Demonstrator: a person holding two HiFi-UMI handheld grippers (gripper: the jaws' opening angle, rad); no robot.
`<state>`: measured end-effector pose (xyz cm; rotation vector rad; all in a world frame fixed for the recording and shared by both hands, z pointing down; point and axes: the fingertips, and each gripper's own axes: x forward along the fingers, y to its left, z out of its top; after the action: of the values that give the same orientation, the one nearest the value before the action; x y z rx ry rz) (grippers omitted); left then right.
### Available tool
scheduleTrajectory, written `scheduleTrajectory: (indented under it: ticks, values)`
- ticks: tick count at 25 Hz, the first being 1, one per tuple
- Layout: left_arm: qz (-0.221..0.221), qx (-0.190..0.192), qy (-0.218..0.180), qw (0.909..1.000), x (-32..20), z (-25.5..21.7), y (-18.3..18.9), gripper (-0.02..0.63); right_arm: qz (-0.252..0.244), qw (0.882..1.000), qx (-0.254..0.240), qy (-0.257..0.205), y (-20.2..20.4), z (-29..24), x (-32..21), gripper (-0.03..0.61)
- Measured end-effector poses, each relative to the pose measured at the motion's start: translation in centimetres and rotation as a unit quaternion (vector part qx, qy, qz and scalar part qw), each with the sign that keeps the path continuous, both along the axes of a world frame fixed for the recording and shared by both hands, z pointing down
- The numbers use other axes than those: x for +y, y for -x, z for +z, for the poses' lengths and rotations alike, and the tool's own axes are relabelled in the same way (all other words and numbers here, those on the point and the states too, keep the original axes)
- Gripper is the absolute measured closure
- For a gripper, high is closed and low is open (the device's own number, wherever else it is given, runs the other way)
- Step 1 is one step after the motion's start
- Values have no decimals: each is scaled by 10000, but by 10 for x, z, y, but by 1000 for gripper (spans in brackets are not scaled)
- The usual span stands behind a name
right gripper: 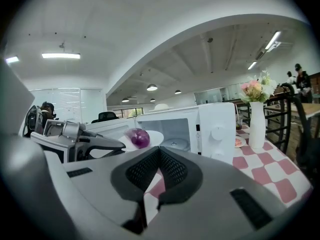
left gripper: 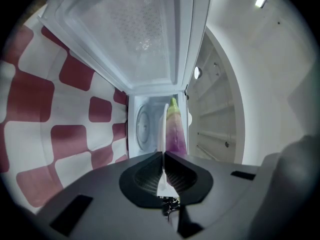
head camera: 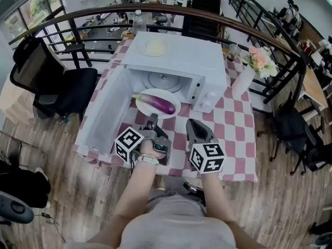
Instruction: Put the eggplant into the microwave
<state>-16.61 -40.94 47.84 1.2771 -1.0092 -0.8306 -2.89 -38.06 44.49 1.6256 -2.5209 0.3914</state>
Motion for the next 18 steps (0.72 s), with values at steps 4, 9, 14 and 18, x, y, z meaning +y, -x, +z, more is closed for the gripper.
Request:
scheduleTrajectory:
  ticks: [4,9,14,18]
  values:
    - [61,-99,-52,9999,-23,8,-3,600,-89,9999,46,11,3,5,-29,555]
    - [92,-209,-53,9997,-46,22,-1,600,-257,9994,216,-48,14,11,-52,555]
    - [178,-131,-33,9997,-71,40,1,600,-333,9992,241,9,20,23,-68,555]
    - [213,-121,37,9997,-89,56,1,600,-369,9989,284,74,21,33,-78,555]
